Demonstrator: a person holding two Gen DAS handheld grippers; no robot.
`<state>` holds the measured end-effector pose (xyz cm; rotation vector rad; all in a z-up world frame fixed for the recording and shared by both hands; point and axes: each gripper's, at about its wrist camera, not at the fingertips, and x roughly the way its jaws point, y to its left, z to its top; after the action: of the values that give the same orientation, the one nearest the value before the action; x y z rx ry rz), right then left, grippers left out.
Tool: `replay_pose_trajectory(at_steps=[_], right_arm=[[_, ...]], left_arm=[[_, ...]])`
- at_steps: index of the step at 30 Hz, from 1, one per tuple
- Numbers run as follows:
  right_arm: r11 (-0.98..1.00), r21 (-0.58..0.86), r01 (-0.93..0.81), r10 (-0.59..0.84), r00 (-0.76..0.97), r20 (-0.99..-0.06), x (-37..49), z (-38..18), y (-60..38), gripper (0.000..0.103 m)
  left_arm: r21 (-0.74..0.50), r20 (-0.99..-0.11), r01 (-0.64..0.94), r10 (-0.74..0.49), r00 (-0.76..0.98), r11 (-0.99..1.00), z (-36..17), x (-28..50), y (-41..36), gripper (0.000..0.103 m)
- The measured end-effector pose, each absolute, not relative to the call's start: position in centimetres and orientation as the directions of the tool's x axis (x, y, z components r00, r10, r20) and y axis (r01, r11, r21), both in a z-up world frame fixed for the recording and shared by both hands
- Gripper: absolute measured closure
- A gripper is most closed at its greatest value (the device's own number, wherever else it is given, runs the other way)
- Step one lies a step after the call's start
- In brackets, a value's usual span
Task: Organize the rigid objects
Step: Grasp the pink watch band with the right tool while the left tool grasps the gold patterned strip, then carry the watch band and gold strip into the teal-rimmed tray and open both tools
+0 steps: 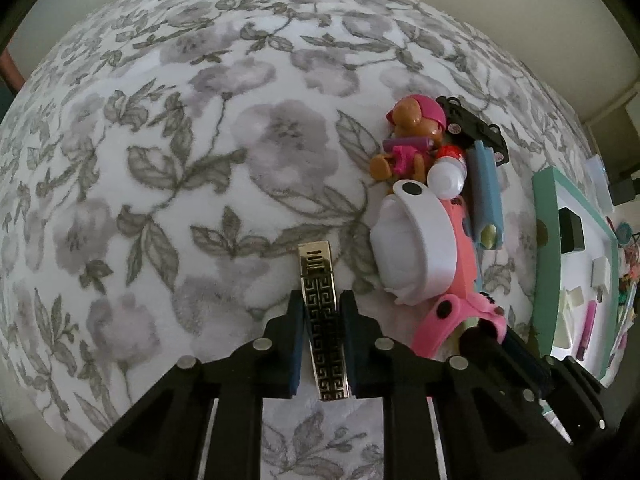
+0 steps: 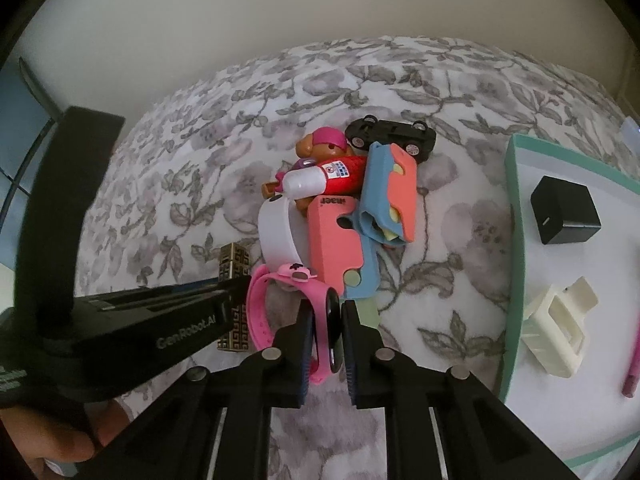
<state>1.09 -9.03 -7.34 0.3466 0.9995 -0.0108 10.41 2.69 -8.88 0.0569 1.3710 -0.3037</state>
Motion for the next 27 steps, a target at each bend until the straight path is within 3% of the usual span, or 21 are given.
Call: replay_pose_trajectory(at_steps=[6, 27], right_arm=[[0.930, 0.317, 0.184, 0.168, 0.554, -0.816, 0.5, -7.1, -10.0, 0.088], [0.888, 0.398, 0.230, 0.157, 0.662, -0.733, -3.1, -1.8, -15.6, 0.088]], left_arm=[[-0.123, -0.968, 0.233, -0.168, 0.188, 0.965, -8.5, 10.1, 2.2, 0.087], [-0.140, -0.870, 0.235, -0.233, 0.435, 0.962, 1.4, 8.1, 0.4, 0.087]])
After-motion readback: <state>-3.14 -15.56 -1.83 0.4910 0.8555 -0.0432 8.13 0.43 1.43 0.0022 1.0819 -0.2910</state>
